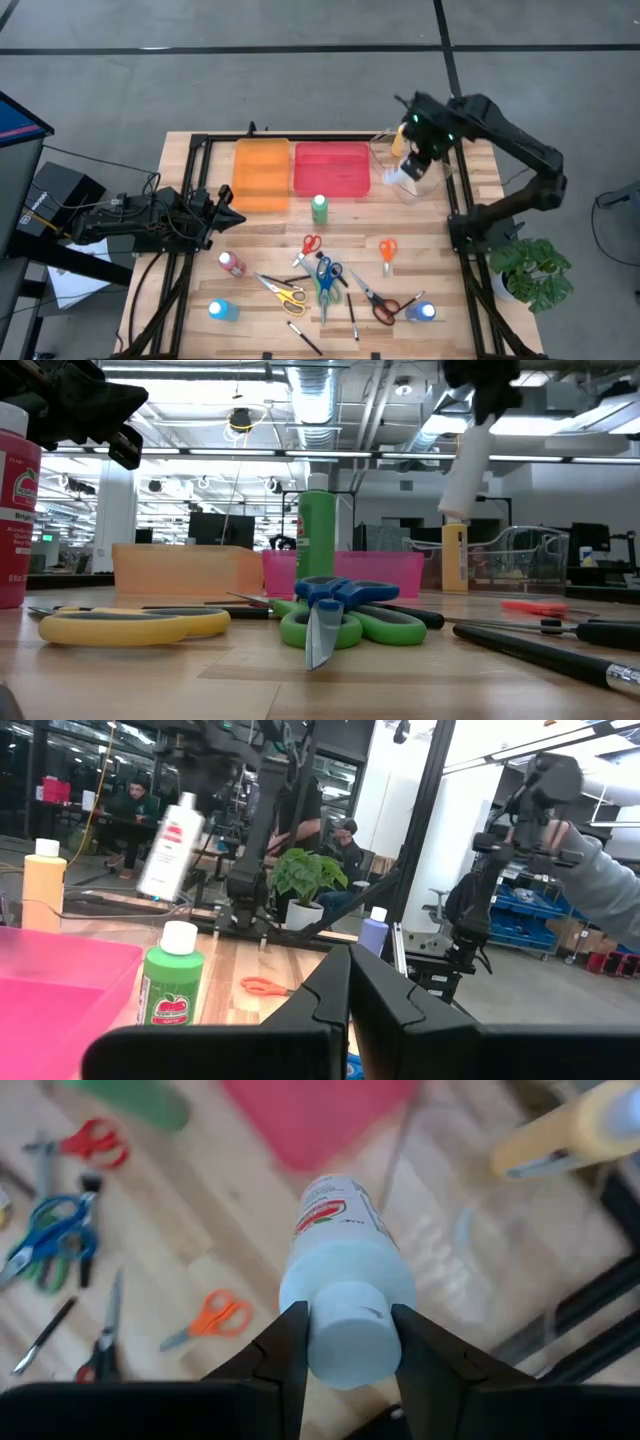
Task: Pick & Place Paint Supplies
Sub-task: Put the white paint bottle into the transparent bin
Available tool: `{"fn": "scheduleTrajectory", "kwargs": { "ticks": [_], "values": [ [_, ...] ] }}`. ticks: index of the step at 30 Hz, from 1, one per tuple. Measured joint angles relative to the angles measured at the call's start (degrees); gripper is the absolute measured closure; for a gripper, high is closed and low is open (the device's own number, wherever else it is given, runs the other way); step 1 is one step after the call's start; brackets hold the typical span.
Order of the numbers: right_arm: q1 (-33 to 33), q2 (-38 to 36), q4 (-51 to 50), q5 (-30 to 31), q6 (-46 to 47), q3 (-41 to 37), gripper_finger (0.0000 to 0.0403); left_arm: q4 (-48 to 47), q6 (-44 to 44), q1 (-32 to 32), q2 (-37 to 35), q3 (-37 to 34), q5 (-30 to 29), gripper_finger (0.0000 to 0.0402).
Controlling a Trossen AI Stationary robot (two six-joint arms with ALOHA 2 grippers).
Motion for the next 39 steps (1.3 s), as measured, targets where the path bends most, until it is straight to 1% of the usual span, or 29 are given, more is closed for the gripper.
{"fn": "scheduleTrajectory", "kwargs": {
  "ticks": [4,7,10,15,18,22,26,33,39],
  "values": [
    [-6.92,5.54,-0.04,0.27,-5.15,2.85,0.0289,0.0,-0.01,-0.01,0.0,0.0,0.0,0.0401],
    [-11.16,9.12,-0.03,1.78,-7.43,3.34,0.0289,0.0,0.01,0.0,0.0,0.0,0.0,0.0401],
    [-14.84,11.87,-0.14,1.81,-9.37,3.32,0.0289,0.02,0.0,-0.01,0.0,0.01,0.0,0.0401],
    [-19.23,13.82,-0.15,1.95,-11.27,3.31,0.0289,0.02,0.01,0.01,0.0,-0.01,0.0,0.0401],
    [-21.46,13.95,-0.14,3.04,-11.29,3.31,0.0289,0.0,0.01,0.0,0.0,-0.01,0.0,0.0401],
    [-23.77,13.93,-0.14,3.54,-11.88,3.31,0.0289,0.0,0.01,-0.01,-0.02,-0.01,0.0,0.0401],
    [-24.99,13.87,-0.08,2.78,-12.33,3.01,0.0289,0.01,0.01,0.0,0.0,0.0,0.0,0.0401],
    [-25.38,13.84,0.08,3.64,-14.46,-4.63,0.0289,0.01,0.01,0.01,0.0,0.0,0.0,0.0401],
    [-26.46,13.86,4.36,4.25,-15.44,-4.6,0.0289,0.02,0.0,0.01,0.0,-0.01,0.0,0.0401]
  ]
}}
